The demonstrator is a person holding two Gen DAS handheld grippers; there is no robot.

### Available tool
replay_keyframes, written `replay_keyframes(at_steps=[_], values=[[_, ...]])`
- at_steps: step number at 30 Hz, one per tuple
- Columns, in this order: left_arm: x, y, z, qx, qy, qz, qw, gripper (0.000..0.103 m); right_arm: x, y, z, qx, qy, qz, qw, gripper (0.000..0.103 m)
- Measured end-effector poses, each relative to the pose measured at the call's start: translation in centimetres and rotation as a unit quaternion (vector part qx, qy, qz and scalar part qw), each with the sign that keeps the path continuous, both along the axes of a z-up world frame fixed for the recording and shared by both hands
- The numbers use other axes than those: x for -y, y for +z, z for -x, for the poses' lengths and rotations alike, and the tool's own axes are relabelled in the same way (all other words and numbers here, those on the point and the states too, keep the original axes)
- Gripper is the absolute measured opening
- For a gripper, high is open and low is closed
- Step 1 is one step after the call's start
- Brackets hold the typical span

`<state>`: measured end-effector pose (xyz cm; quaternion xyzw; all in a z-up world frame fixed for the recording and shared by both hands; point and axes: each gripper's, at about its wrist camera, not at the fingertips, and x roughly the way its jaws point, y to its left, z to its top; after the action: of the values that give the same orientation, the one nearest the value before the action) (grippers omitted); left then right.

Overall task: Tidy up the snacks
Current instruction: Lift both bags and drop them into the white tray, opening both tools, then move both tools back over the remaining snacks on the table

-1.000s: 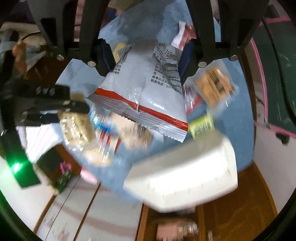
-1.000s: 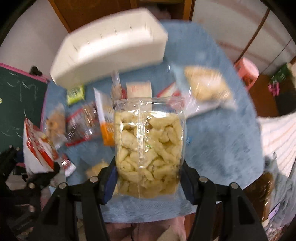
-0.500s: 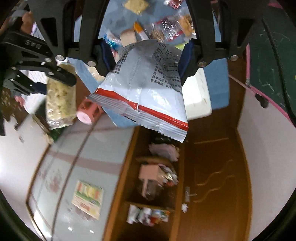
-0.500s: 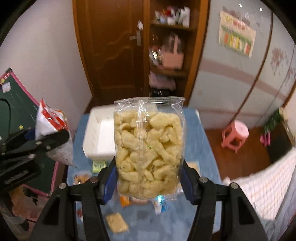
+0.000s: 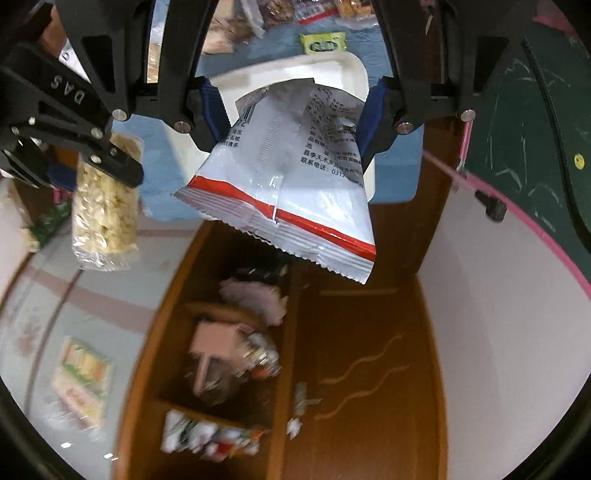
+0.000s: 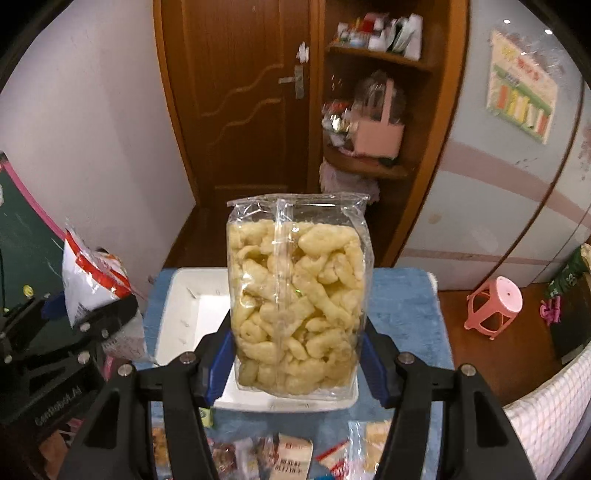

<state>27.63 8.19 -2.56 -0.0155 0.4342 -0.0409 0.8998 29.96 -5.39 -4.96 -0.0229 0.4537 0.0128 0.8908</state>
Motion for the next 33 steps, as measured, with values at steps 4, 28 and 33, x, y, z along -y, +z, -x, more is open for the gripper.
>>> replay_keyframes(at_steps=[4,28,33], values=[[0.5,-4.8,-3.4,-0.049,0.022,-0.041,0.9977,0.079,-0.6,-5.4,-3.1,-0.051,0.021,0.016,0.998,0.061],[0.1,-4.1,0.6,-0.057,-0.021,-0.007,0.9981,0.087,-0.3,-8.6,0.8,-0.068,0.016,-0.035,0.997,0.090],[0.4,-1.4,4.4,-0.020,-0.040,-0.019,0.9988,0.087,-0.1,-7.6,3.7,-0.064,0.002,-0.035,0.997,0.090]])
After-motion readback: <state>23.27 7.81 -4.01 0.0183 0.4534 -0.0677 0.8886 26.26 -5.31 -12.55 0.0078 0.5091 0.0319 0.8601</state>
